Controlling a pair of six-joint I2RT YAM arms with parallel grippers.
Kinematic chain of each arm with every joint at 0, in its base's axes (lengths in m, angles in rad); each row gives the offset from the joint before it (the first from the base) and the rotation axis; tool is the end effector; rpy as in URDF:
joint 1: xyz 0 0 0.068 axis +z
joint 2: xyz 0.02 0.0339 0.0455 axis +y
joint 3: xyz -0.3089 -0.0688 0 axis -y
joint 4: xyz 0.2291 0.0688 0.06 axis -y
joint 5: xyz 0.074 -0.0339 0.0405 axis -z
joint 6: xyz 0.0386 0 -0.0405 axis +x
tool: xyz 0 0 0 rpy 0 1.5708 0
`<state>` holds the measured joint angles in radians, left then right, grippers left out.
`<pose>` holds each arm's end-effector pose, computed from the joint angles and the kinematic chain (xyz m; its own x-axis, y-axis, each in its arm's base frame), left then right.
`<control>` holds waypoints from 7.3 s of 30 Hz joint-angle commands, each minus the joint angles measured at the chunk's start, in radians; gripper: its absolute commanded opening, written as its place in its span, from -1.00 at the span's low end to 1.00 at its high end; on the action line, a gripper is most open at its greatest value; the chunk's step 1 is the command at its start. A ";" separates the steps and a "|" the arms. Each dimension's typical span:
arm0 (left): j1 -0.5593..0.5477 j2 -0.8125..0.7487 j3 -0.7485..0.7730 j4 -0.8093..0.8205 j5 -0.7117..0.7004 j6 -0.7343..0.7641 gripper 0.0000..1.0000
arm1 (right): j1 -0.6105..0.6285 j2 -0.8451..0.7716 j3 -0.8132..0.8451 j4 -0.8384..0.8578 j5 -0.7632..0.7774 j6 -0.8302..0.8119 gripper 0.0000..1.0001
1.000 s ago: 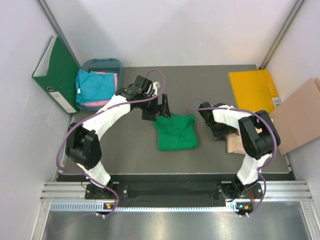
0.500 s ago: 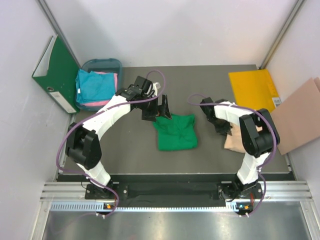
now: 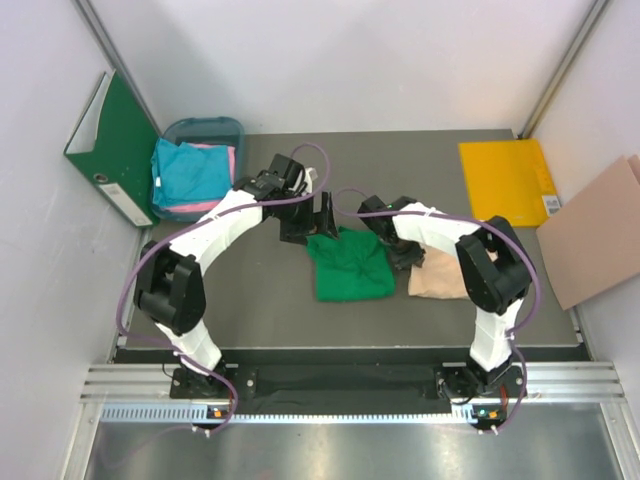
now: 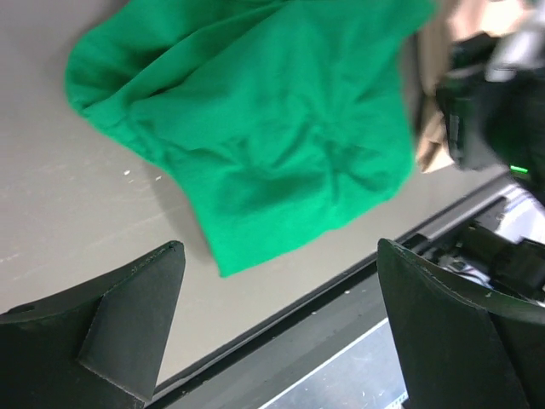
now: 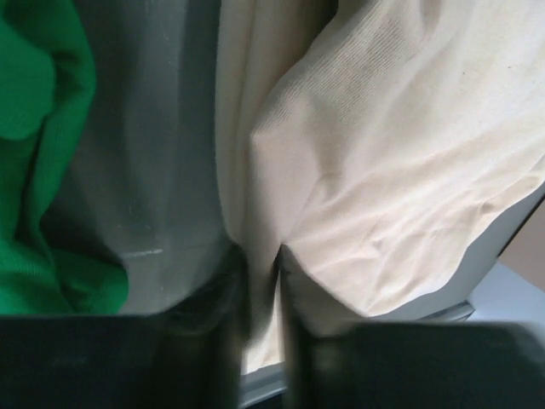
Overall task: Fold and stack the t-shirts
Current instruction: Put the neatly folded tshirt into the corner of the board with the right arm, then smooth out wrinkles on the folded tshirt, then put the neatly folded tshirt into the corner of the board with the right arm
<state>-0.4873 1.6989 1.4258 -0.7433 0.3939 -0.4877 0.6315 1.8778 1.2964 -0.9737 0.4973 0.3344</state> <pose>0.3058 -0.1788 0.3226 -0.9499 0.0137 -0.3121 0.1876 0.8238 -0.5349 0.2849 0.1855 0.2244 -0.9306 -0.3233 -0.1714 -0.2195 0.8680 -0.4454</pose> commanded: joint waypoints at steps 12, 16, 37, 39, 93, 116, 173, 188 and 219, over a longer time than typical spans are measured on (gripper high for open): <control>0.004 0.108 -0.229 0.114 0.017 -0.048 0.34 | -0.029 -0.315 0.043 0.157 -0.337 0.003 0.93; 0.001 0.209 -0.237 0.200 0.071 -0.081 0.34 | -0.110 -0.354 -0.074 0.295 -0.586 0.034 0.90; 0.055 0.258 -0.277 0.234 -0.035 -0.135 -1.00 | -0.184 -0.221 -0.261 0.509 -0.879 0.043 0.77; 0.055 0.257 -0.283 0.237 -0.036 -0.135 -1.00 | -0.184 -0.198 -0.261 0.517 -0.864 0.038 0.75; 0.067 0.326 -0.122 0.121 -0.069 -0.061 0.98 | -0.278 -0.649 -0.236 0.102 -0.257 -0.067 -0.85; 0.067 0.349 -0.099 0.120 -0.033 -0.046 0.98 | -0.589 -0.390 -0.289 0.231 -0.172 -0.095 -0.79; -0.320 0.802 0.438 0.485 0.784 -0.312 -1.00 | -0.690 -0.290 -0.097 0.388 -0.441 -0.008 -1.00; -0.287 0.783 0.400 0.228 0.628 -0.072 -1.00 | -0.714 -0.128 -0.146 0.461 -0.278 -0.024 -1.00; 0.167 0.312 0.182 -0.107 0.088 0.107 -0.95 | -0.239 -0.092 -0.103 0.325 -0.819 -0.152 -1.00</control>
<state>-0.3126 2.0262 1.5764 -0.8299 0.4973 -0.3817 0.3847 1.7573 1.1641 -0.6327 -0.2607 0.2081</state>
